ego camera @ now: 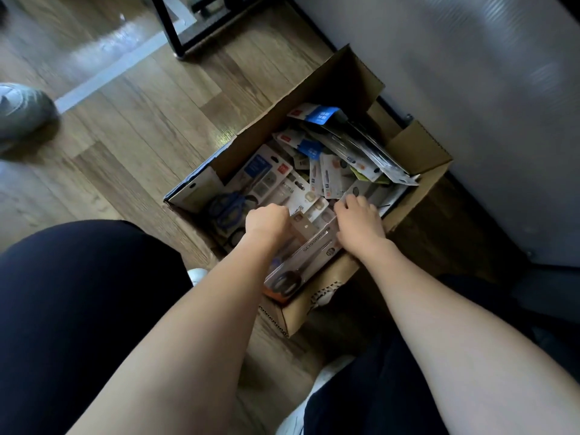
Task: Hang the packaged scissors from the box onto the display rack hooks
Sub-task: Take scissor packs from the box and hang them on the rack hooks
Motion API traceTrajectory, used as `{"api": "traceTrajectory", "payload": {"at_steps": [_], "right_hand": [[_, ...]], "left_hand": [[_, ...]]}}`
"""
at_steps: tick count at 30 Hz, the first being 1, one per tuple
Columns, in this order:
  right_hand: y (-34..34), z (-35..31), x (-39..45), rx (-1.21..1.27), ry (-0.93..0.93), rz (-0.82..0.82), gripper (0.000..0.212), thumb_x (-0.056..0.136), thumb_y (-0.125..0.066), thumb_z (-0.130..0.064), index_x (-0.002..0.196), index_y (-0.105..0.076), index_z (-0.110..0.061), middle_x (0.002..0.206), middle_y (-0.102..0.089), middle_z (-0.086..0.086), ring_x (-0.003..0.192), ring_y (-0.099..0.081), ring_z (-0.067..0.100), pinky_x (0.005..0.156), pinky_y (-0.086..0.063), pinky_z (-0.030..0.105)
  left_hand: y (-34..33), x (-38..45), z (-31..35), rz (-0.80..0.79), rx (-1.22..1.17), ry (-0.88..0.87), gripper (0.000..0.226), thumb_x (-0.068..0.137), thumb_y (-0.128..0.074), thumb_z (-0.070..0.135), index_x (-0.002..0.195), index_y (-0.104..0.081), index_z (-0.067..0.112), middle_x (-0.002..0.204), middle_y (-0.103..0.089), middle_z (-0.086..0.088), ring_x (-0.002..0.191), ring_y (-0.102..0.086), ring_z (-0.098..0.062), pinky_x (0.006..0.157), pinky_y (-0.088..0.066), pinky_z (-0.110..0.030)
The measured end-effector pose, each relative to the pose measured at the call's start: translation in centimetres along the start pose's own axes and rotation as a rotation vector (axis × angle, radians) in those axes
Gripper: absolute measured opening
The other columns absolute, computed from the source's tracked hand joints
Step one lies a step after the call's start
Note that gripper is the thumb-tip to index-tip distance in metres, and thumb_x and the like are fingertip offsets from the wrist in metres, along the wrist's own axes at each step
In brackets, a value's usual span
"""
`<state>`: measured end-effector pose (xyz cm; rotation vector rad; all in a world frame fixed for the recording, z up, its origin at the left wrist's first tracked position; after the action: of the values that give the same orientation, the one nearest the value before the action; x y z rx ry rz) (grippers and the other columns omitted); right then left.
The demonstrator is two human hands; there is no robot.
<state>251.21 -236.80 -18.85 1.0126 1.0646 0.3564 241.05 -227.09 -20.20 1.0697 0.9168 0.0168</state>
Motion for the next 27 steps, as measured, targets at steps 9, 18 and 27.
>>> {"api": "traceTrajectory", "payload": {"at_steps": [9, 18, 27], "right_hand": [[2.6, 0.2, -3.3, 0.072, 0.004, -0.012, 0.021, 0.094, -0.048, -0.011, 0.113, -0.057, -0.009, 0.112, -0.06, 0.011, 0.101, -0.059, 0.031, 0.082, -0.047, 0.037], [7.7, -1.1, -10.1, 0.222, 0.161, -0.038, 0.025, 0.091, -0.046, 0.0, 0.113, -0.046, -0.012, 0.11, -0.058, 0.011, 0.101, -0.055, 0.031, 0.075, -0.046, 0.036], [21.5, -1.0, -19.4, 0.315, 0.215, 0.012, 0.031, 0.09, -0.044, 0.005, 0.116, -0.053, -0.008, 0.116, -0.057, 0.013, 0.105, -0.057, 0.032, 0.086, -0.047, 0.037]], "left_hand": [[2.3, -3.5, 0.0, -0.005, 0.008, 0.04, 0.016, 0.087, -0.051, 0.009, 0.095, -0.065, 0.01, 0.097, -0.064, -0.008, 0.087, -0.06, -0.03, 0.066, -0.036, -0.03], [5.6, -10.3, 1.3, 0.069, -0.15, 0.029, 0.017, 0.087, -0.046, 0.003, 0.092, -0.033, 0.013, 0.092, -0.062, -0.014, 0.079, -0.059, -0.036, 0.056, -0.037, -0.034], [17.8, -22.1, 3.0, 0.238, -0.346, -0.013, 0.022, 0.093, -0.051, 0.026, 0.089, -0.033, 0.014, 0.085, -0.058, -0.011, 0.074, -0.052, -0.032, 0.059, -0.034, -0.036]]}}
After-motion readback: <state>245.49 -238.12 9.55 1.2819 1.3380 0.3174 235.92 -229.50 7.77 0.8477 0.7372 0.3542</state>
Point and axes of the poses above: each hand's wrist, its own x-axis towards the middle knuckle, its own y-axis out of the back of the hand, z = x × y, the point moved 8 cm from there along x, towards the middle knuckle
